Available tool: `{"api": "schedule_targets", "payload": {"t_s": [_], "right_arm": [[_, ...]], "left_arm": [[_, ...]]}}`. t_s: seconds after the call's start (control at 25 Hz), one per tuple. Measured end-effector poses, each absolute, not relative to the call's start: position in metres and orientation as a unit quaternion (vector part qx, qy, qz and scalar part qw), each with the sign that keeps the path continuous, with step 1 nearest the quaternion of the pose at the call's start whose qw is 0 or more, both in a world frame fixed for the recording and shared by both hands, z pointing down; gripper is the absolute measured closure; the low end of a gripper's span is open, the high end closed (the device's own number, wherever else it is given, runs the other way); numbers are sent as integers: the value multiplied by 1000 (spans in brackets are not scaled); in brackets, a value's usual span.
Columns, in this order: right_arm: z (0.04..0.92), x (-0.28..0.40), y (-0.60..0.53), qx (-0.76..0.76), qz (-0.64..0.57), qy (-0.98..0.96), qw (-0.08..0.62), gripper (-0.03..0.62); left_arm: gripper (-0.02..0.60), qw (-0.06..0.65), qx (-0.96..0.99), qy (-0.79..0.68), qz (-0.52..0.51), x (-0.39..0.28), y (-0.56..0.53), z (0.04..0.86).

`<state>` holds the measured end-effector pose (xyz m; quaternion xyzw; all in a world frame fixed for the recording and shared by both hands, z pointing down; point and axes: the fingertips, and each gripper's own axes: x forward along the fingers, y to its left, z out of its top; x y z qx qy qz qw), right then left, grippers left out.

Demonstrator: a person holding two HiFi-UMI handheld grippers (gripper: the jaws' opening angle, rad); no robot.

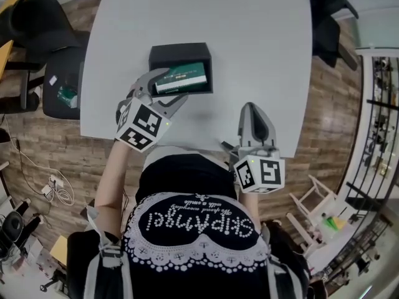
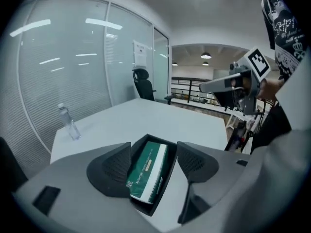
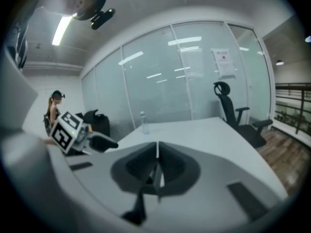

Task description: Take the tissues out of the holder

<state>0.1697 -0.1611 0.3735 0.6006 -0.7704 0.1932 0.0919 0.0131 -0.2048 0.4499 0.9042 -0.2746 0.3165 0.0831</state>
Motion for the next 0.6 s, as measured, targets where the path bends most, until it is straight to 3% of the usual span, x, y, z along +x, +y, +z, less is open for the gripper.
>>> {"api": "schedule_targets", "payload": {"t_s": [0.4,0.6], "right_arm": [[389,191,-168,613,220,-752,103,559],[395,193,-171,615,228,-747,105,559]], "left_arm": [[247,123,881,-226,397,30,-227,534],[238,110,869,-207,436,30,-227,556]]}}
